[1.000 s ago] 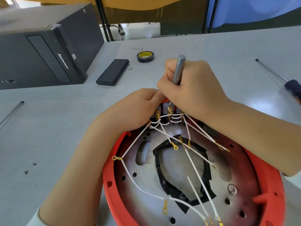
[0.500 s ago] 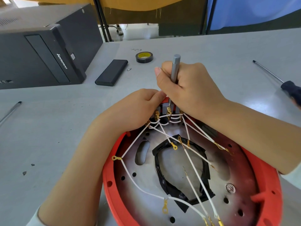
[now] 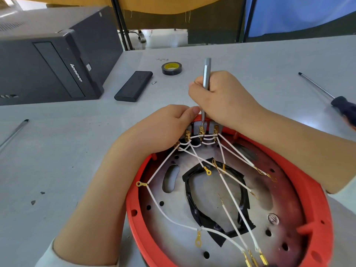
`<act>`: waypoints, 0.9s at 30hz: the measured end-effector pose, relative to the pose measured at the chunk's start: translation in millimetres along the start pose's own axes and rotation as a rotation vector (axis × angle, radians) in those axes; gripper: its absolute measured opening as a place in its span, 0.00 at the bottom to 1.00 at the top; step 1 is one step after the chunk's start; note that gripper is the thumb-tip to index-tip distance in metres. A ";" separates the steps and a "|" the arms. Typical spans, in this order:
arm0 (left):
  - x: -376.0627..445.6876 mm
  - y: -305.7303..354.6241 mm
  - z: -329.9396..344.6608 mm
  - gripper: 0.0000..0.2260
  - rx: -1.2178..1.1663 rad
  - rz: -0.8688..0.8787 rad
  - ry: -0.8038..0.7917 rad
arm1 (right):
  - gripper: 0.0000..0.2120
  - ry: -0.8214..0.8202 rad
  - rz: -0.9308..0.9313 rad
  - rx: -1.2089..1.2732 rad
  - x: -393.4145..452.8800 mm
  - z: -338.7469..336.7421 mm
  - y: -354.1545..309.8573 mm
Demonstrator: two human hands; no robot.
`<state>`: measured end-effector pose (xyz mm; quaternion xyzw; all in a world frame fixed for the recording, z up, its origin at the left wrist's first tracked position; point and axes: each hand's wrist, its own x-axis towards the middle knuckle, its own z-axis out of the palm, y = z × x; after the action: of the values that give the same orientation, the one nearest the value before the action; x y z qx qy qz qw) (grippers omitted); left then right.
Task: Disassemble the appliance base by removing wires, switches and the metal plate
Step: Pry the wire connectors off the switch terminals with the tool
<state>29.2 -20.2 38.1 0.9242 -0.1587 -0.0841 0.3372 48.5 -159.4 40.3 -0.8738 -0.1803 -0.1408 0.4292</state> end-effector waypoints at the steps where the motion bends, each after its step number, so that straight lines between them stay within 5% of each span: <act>1: 0.0 0.0 -0.3 0.23 0.002 0.000 0.002 | 0.21 -0.023 0.022 -0.002 1.9 0.4 -0.3; 6: -0.3 0.1 0.2 0.23 0.001 -0.012 0.003 | 0.21 -0.045 0.068 -0.037 5.7 1.2 -1.6; 12: -2.1 1.2 -0.1 0.23 0.010 0.013 0.009 | 0.22 0.128 -0.177 0.002 -12.5 -0.5 -3.5; 27: -3.1 2.0 -1.0 0.19 0.013 0.026 0.017 | 0.18 0.061 -0.309 -0.194 -17.7 1.6 -8.2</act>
<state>26.1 -19.9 40.3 0.9248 -0.1683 -0.0709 0.3337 29.2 -156.9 38.0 -0.8682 -0.2849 -0.2484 0.3215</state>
